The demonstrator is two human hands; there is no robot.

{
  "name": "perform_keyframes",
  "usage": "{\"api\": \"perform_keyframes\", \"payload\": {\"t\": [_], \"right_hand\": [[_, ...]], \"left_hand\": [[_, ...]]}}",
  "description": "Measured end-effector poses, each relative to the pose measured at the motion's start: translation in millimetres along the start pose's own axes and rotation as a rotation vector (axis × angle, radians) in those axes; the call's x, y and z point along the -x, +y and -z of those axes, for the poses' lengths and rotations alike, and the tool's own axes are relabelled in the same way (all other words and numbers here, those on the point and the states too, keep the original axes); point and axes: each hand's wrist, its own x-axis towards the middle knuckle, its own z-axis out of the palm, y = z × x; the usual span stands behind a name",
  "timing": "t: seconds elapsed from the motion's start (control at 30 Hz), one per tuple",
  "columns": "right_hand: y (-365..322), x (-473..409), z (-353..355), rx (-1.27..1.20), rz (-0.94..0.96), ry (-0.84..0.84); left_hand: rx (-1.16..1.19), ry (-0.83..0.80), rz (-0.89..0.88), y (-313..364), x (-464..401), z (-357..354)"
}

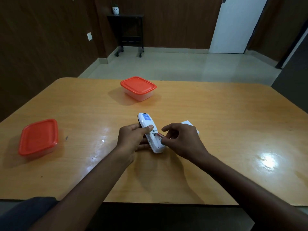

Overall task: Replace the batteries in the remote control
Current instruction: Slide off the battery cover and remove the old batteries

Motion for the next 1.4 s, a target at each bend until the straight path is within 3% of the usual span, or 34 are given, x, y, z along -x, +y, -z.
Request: {"api": "perform_keyframes", "payload": {"t": [0.1,0.5,1.4], "right_hand": [[2,1,-3,0.103,0.089,-0.064],[3,2,-14,0.23,0.264,0.021],[-8,5,-5,0.4,0.251,-0.186]], "left_hand": [[-0.014,-0.015,-0.011,-3,-1,-1],[-0.02,-0.022,-0.067,-7,4,-5],[0.028,0.033,-0.037,-10,0,-5]]}}
